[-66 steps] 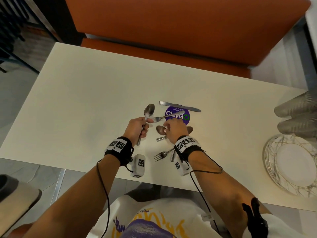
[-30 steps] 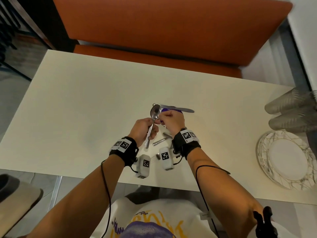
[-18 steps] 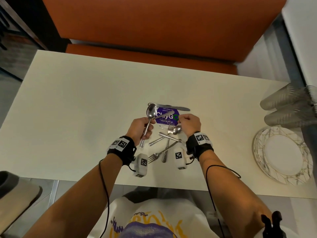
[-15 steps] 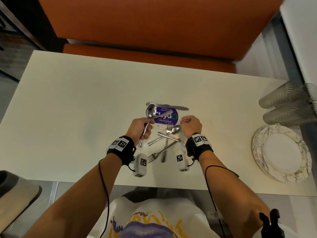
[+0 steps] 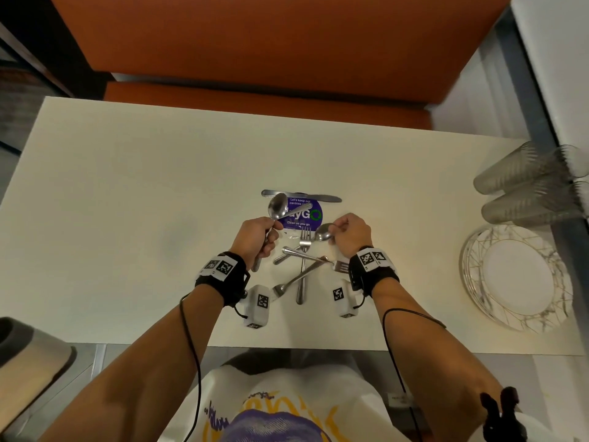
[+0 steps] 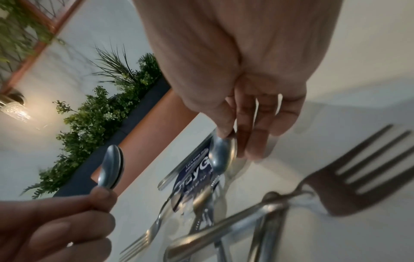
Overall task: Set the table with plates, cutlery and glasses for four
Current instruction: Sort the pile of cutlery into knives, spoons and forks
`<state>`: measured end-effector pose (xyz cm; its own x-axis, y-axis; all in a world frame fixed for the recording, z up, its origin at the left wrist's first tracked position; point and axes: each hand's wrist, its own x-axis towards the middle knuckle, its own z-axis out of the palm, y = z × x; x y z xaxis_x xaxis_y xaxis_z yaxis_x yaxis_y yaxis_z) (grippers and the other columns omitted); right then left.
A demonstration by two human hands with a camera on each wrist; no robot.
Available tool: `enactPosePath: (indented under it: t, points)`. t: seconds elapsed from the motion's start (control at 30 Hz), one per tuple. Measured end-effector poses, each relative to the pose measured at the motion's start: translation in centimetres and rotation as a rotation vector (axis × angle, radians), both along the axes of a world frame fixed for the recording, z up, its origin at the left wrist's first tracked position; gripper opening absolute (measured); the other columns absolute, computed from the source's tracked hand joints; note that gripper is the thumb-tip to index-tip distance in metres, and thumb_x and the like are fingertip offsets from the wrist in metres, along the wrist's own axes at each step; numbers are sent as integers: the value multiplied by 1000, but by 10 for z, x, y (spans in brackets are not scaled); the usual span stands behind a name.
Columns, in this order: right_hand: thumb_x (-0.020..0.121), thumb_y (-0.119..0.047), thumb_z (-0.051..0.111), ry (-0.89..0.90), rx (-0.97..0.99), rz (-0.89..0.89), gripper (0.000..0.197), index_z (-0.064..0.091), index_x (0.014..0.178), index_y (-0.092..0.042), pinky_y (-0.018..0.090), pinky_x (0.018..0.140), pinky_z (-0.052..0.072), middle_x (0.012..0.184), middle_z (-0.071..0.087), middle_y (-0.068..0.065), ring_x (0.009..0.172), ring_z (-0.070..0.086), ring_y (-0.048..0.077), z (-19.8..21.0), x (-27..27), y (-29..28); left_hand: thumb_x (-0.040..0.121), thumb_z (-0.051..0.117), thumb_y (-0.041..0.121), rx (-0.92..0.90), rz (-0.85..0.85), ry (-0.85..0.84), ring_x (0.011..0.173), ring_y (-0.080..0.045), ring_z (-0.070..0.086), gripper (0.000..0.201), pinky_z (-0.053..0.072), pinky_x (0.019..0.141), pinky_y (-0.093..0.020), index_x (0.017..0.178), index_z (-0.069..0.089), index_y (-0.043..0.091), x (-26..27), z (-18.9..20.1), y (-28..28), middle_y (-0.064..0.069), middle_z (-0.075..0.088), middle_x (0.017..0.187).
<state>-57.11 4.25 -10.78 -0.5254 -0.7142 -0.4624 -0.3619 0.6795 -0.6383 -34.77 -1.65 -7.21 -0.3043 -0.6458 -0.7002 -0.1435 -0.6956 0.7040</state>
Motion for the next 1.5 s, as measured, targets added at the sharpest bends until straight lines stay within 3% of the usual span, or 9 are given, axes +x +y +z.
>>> enactPosePath:
  t: [0.1, 0.33, 0.5, 0.67, 0.77, 0.93, 1.07, 1.17, 1.5]
  points:
    - [95, -16, 68, -28, -113, -17, 7, 62, 92, -17, 36, 71, 61, 92, 74, 11, 79, 74, 33, 7, -9, 3, 104, 37, 17, -8, 3, -9, 44, -11, 33, 27, 23, 41, -24, 93, 60, 7, -3, 0, 1, 1, 46, 62]
    - [98, -24, 65, -13, -378, -83, 5, 66, 100, -20, 43, 82, 60, 92, 72, 4, 83, 71, 29, 38, -15, -4, 106, 35, 13, -71, 8, -10, 49, -16, 40, 33, 30, 46, -28, 93, 65, 3, -8, 6, 5, -3, 51, 64]
    - [99, -22, 64, -67, -506, -56, 10, 67, 102, -13, 18, 60, 54, 93, 72, 9, 77, 68, 24, 69, -2, -17, 107, 38, 12, -110, 17, -32, 67, -25, 66, 34, 53, 58, -31, 95, 67, 0, -8, 13, 5, -13, 68, 78]
    - [98, -21, 65, -91, -474, 90, 7, 68, 100, -15, 29, 69, 60, 91, 72, 1, 76, 70, 21, 75, 27, -27, 105, 40, 14, -62, -20, 58, 86, -38, 75, 32, 60, 74, -41, 104, 67, -3, -10, 20, 10, -24, 76, 94]
    - [96, -22, 68, -54, -447, 154, 8, 67, 99, -14, 28, 73, 58, 87, 71, 0, 76, 68, 16, 69, 43, -29, 105, 44, 21, -21, -71, 100, 83, -38, 74, 37, 57, 70, -39, 111, 68, -7, -10, 26, 12, -24, 74, 94]
    - [95, -21, 71, 5, -440, 149, 11, 65, 98, -12, 12, 69, 46, 83, 65, -6, 75, 59, 2, 63, 55, -27, 102, 50, 28, -17, -102, 57, 56, -24, 59, 37, 43, 54, -31, 107, 70, -3, -9, 29, 15, -14, 67, 78]
    - [94, -25, 72, 4, -432, 157, 13, 69, 103, -16, 25, 82, 54, 83, 67, -6, 77, 61, 2, 64, 54, -28, 102, 51, 31, 11, -98, 73, 48, -18, 40, 40, 29, 53, -31, 109, 71, -2, -5, 20, 15, -3, 53, 66]
    - [96, -25, 68, 24, -410, 220, 14, 76, 101, -15, 36, 91, 56, 87, 73, -7, 81, 66, 6, 65, 53, -29, 102, 48, 31, 17, -119, 74, 49, -17, 36, 40, 24, 54, -31, 111, 71, -1, -3, 18, 13, -1, 50, 64]
    - [100, -22, 61, -39, -360, 257, 19, 76, 104, -12, 39, 84, 61, 91, 74, -2, 81, 71, 18, 68, 49, -30, 106, 42, 29, -44, -181, 9, 48, -12, 23, 41, 17, 50, -30, 108, 71, 0, -4, 20, 7, 4, 36, 61]
